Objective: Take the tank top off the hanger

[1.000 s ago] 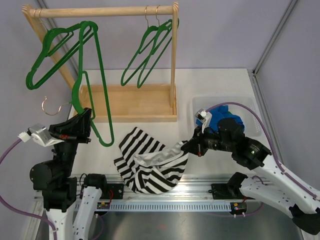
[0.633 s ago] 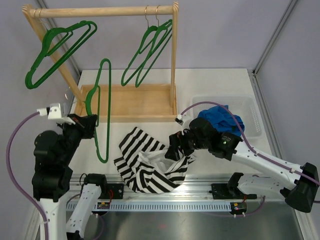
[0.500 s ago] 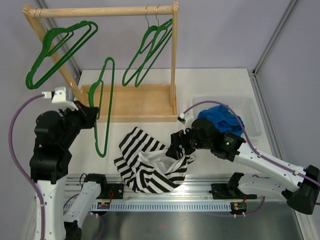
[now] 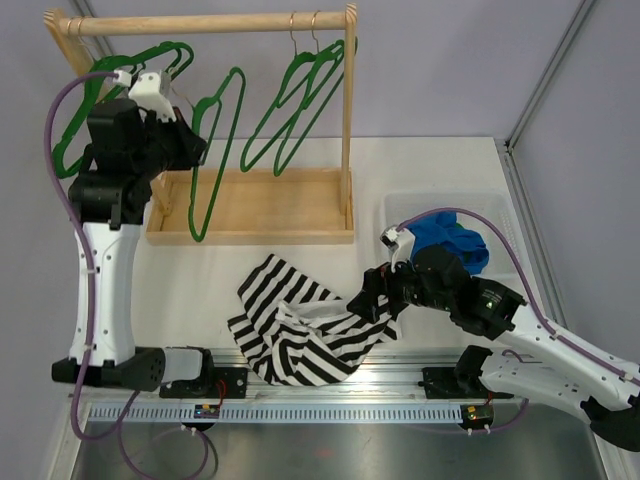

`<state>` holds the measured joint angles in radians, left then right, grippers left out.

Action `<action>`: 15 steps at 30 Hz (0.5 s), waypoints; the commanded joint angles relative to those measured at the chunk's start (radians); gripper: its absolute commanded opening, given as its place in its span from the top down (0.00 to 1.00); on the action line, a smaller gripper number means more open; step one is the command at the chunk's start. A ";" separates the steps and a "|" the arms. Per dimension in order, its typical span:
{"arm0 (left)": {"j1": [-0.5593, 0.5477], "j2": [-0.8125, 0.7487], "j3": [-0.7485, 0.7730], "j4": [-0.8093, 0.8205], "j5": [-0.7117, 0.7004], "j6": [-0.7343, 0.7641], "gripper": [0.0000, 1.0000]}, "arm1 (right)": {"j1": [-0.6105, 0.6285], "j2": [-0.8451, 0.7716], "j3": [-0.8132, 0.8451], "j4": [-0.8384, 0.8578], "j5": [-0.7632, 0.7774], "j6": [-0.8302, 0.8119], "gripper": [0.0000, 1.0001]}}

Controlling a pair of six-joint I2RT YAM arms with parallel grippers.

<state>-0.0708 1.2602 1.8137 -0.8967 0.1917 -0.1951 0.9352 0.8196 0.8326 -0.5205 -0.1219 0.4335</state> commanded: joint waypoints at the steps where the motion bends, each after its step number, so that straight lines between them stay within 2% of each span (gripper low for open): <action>1: -0.004 0.085 0.166 0.068 0.040 0.052 1.00 | 0.008 -0.013 -0.020 0.005 0.007 -0.009 0.00; 10: -0.017 0.275 0.368 0.174 0.032 0.125 1.00 | 0.007 -0.007 -0.050 0.040 -0.005 -0.021 0.00; 15: -0.018 0.408 0.522 0.160 0.018 0.118 1.00 | 0.008 0.000 -0.067 0.065 -0.013 -0.030 0.00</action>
<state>-0.0845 1.6108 2.2265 -0.8089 0.1997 -0.0994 0.9352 0.8185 0.7753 -0.5114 -0.1246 0.4229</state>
